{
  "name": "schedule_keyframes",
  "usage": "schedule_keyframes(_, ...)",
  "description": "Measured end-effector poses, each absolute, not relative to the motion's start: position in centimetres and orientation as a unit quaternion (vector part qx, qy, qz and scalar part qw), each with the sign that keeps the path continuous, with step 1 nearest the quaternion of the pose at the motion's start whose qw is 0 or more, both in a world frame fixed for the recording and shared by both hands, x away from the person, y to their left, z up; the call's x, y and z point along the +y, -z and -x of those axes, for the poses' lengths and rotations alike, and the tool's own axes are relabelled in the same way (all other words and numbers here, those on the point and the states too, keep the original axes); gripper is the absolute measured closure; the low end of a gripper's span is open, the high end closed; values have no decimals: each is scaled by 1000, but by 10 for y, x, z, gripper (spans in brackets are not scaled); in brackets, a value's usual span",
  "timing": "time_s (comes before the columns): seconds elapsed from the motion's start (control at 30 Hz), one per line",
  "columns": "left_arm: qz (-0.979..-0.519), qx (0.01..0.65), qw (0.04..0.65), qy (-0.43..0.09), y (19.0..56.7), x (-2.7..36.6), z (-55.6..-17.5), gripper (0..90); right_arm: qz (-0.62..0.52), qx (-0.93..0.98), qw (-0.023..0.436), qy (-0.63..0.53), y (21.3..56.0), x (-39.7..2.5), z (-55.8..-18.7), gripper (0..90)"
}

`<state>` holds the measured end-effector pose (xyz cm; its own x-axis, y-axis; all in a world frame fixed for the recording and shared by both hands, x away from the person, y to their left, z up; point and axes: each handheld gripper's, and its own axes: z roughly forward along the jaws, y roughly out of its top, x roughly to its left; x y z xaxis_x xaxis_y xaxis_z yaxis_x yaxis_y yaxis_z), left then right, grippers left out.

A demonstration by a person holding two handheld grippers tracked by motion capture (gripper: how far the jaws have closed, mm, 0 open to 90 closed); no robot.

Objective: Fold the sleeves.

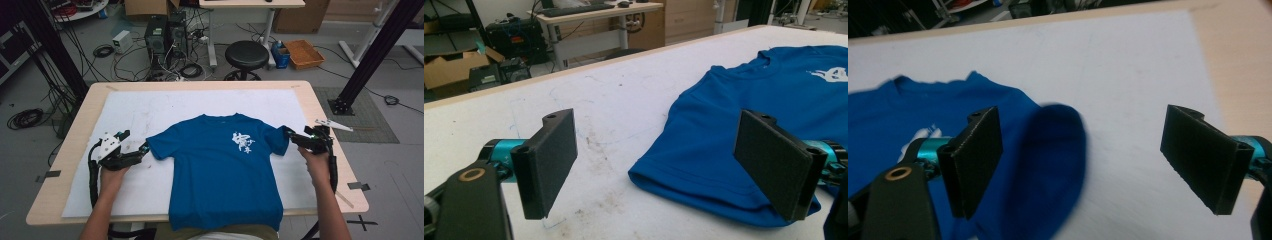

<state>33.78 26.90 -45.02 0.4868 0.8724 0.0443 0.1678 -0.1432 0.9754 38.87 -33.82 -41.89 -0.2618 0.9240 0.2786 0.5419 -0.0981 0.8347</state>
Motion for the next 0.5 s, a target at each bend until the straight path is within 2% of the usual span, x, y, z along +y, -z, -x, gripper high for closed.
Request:
schedule_keyframes(0.07,-677,386,533,-329,450,270,-338,179,-572,653,195,-456,418,-324,-399,166)
schedule_keyframes(0.1,-676,388,534,-328,450,270,-339,179,-553,682,232,-419,420,-310,-403,204)
schedule_keyframes(0.13,-675,389,535,-326,450,270,-339,179,-553,682,232,-419,420,-310,-403,204)
schedule_keyframes(0.17,-676,391,534,-325,450,271,-339,179,-555,702,255,-366,427,-304,-409,220)
schedule_keyframes(0.3,-678,390,531,-326,450,270,-339,180,-593,706,223,-317,443,-309,-415,266)
schedule_keyframes(0.43,-680,391,528,-326,450,270,-340,182,-596,709,235,-296,446,-314,-414,376)
schedule_keyframes(0.47,-680,391,528,-326,450,270,-340,182,-596,709,235,-296,446,-314,-414,376)
schedule_keyframes(0.5,-681,391,527,-326,450,269,-340,183,-596,707,236,-297,446,-317,-413,446)
